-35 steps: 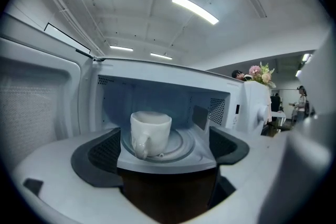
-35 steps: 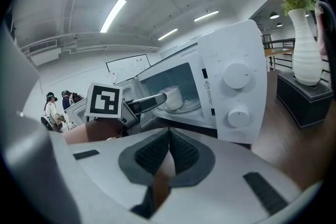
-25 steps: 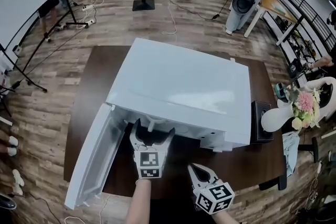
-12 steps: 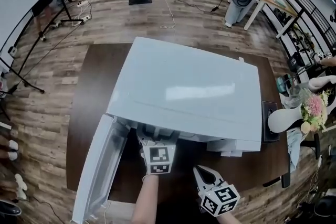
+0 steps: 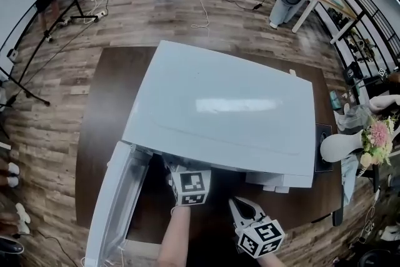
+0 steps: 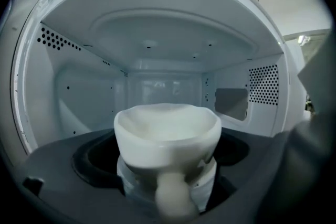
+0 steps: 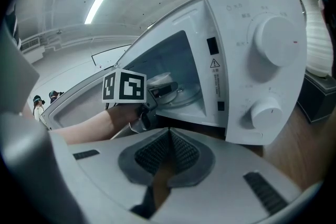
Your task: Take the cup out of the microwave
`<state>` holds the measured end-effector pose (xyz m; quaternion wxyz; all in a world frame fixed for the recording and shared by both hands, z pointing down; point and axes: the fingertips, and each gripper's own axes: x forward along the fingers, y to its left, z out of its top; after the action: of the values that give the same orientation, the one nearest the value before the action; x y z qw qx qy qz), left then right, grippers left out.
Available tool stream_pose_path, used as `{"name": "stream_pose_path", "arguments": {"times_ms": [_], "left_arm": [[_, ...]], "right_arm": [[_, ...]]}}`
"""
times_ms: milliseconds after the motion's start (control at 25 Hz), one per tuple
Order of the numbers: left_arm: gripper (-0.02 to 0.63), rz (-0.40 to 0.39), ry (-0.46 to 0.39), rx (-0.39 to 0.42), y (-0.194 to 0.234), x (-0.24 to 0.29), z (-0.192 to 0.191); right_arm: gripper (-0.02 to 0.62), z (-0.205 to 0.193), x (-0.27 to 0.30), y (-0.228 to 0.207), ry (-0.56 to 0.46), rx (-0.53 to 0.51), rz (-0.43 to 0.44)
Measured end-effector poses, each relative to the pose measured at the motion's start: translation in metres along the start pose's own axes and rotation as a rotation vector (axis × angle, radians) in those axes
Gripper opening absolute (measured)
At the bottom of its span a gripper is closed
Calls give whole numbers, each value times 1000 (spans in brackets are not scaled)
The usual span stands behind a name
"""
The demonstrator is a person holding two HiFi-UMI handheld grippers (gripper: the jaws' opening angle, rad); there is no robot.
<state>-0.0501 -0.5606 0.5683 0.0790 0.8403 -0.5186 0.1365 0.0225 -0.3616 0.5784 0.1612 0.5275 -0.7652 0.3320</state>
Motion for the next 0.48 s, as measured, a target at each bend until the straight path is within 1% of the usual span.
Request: {"name": "stream_pose_path", "arguments": {"times_ms": [480], "left_arm": [[502,20,-14,-5,1,3,2]], "right_arm": [[-6,1,-4,-12,-4,6,-12]]}}
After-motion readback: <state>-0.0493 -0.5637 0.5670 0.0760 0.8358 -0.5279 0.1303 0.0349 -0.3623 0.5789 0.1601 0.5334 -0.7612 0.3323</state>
